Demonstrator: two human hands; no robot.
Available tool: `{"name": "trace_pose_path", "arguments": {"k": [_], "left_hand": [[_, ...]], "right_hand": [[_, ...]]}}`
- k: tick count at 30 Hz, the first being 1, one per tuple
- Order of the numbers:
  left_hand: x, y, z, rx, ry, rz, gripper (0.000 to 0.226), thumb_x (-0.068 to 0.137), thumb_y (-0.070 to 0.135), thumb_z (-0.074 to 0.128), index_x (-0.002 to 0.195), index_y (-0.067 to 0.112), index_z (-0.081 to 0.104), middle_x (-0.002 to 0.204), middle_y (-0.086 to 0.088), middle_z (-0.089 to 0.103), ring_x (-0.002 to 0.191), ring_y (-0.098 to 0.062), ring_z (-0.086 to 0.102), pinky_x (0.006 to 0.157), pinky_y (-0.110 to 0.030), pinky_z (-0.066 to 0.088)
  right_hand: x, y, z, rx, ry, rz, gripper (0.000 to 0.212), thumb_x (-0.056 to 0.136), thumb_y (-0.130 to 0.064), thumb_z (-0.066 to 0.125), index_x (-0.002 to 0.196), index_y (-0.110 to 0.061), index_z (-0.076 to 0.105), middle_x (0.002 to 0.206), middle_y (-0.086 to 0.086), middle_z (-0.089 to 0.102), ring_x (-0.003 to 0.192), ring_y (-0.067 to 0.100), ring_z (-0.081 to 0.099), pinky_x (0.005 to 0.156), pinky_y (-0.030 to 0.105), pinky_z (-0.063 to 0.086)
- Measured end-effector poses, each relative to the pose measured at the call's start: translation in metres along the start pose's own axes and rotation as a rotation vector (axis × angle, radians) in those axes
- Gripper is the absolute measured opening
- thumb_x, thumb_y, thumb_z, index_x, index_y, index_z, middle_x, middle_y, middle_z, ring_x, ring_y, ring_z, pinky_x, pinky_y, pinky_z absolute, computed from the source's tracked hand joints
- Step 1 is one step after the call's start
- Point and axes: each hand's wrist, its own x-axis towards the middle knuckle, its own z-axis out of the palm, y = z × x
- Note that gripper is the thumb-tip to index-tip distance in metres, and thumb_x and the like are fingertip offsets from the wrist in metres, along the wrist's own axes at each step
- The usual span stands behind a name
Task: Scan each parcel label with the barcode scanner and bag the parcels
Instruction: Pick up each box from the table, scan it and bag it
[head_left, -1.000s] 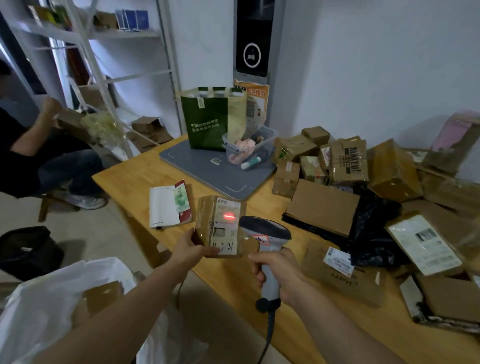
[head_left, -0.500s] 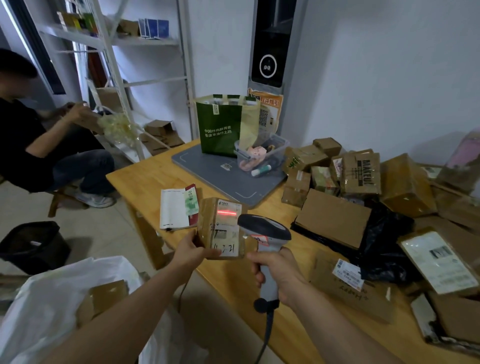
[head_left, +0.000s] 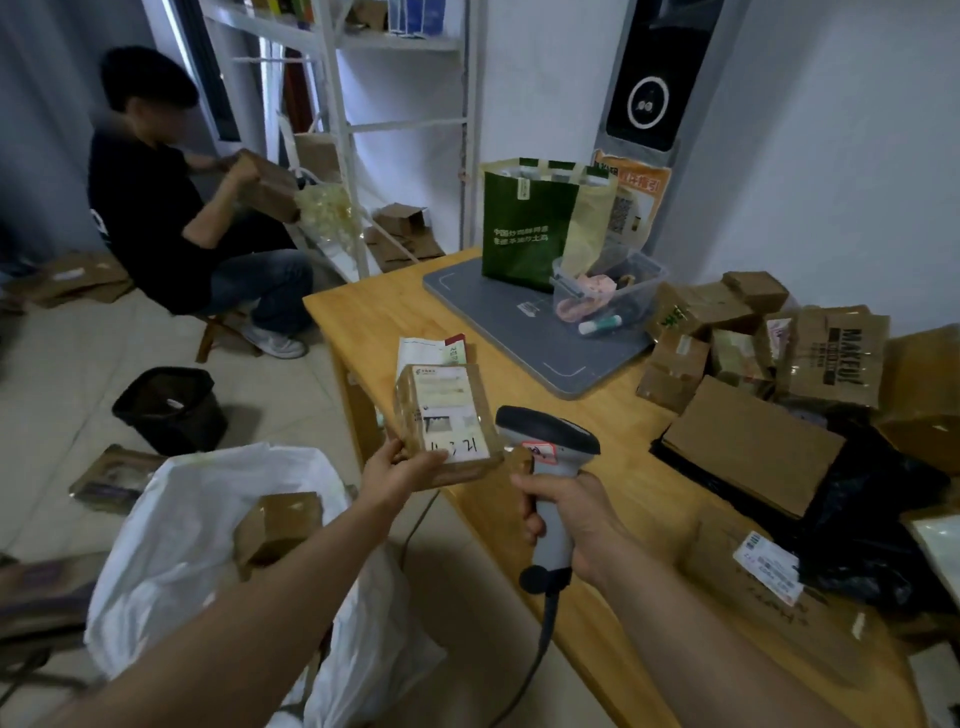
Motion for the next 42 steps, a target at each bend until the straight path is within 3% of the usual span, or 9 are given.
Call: {"name": "trace_pose_path", "arguments": {"k": [8,10,12,18,21,24,26,31,42], "left_hand": [[-0.018,-0.055,-0.105,-0.198,0.437,-0.226,0.059,0.087,0.048,0.062,0.132,0.012,0.051,0.118,-0.012,0.065,0.104,-0.03,0.064,0.092,-0.044,0.053],[-0.022,-0.072,-0.128,-0.2,0.521,-0.304,0.068,0.082,0.064,0.056,0.13,0.016,0.052,0.111,-0.009,0.067,0.092,-0.028,0.067,0.074,-0.037,0.058],[-0.024,-0.087,-0.147,-0.207,0.564,-0.352,0.05,0.093,0.056,0.047,0.124,0.017,0.052,0.103,-0.009,0.066,0.074,-0.022,0.065,0.053,-0.026,0.049],[-0.004,-0.124,-0.199,-0.197,0.634,-0.462,0.056,0.096,0.049,0.044,0.141,0.017,0.041,0.118,-0.018,0.064,0.09,-0.032,0.066,0.051,-0.024,0.047],[0.005,-0.12,-0.207,-0.18,0.608,-0.514,0.051,0.101,0.044,0.038,0.145,0.019,0.034,0.122,-0.016,0.062,0.087,-0.03,0.064,0.052,-0.024,0.044],[0.007,-0.107,-0.199,-0.189,0.571,-0.526,0.052,0.104,0.037,0.036,0.15,0.014,0.027,0.14,-0.016,0.048,0.124,-0.037,0.049,0.087,-0.042,0.046],[0.014,-0.111,-0.193,-0.132,0.532,-0.528,0.053,0.102,0.034,0.042,0.148,0.011,0.029,0.143,-0.012,0.045,0.13,-0.036,0.044,0.1,-0.043,0.039],[0.046,-0.115,-0.169,-0.029,0.403,-0.57,0.055,0.095,0.043,0.051,0.128,-0.001,0.052,0.124,-0.022,0.06,0.113,-0.04,0.057,0.101,-0.048,0.045],[0.065,-0.012,0.025,0.647,-0.079,-0.098,0.058,0.096,0.031,0.054,0.145,0.008,0.035,0.145,-0.013,0.044,0.129,-0.03,0.046,0.104,-0.039,0.04]], "right_hand": [[0.033,0.033,0.062,-0.1,-0.135,0.142,0.011,0.082,0.001,0.064,0.074,-0.003,0.059,0.055,0.011,0.054,0.038,0.016,0.044,0.043,0.025,0.039],[0.041,0.043,0.08,-0.138,-0.152,0.18,0.011,0.082,0.001,0.064,0.073,-0.004,0.059,0.054,0.01,0.054,0.037,0.015,0.044,0.042,0.023,0.039],[0.048,0.052,0.096,-0.172,-0.163,0.221,0.01,0.081,0.0,0.066,0.074,-0.004,0.06,0.054,0.01,0.055,0.037,0.016,0.044,0.043,0.024,0.039],[0.067,0.074,0.129,-0.231,-0.168,0.332,0.011,0.081,-0.002,0.067,0.074,-0.005,0.06,0.053,0.008,0.055,0.037,0.014,0.045,0.043,0.024,0.04],[0.074,0.081,0.136,-0.238,-0.166,0.362,0.01,0.081,-0.003,0.067,0.076,-0.006,0.06,0.053,0.007,0.056,0.038,0.014,0.046,0.044,0.024,0.041],[0.079,0.083,0.137,-0.238,-0.16,0.379,0.01,0.081,-0.004,0.067,0.076,-0.007,0.06,0.053,0.007,0.056,0.038,0.013,0.046,0.044,0.024,0.041],[0.082,0.082,0.135,-0.226,-0.142,0.392,0.011,0.082,-0.004,0.067,0.074,-0.007,0.06,0.053,0.007,0.055,0.037,0.013,0.046,0.044,0.024,0.041],[0.085,0.076,0.122,-0.165,-0.068,0.369,0.012,0.084,-0.002,0.064,0.076,-0.007,0.057,0.054,0.008,0.053,0.037,0.014,0.043,0.044,0.024,0.038],[0.061,0.044,0.006,0.175,0.249,0.235,0.012,0.08,0.003,0.066,0.076,-0.005,0.058,0.055,0.009,0.053,0.039,0.016,0.044,0.042,0.024,0.041]]}}
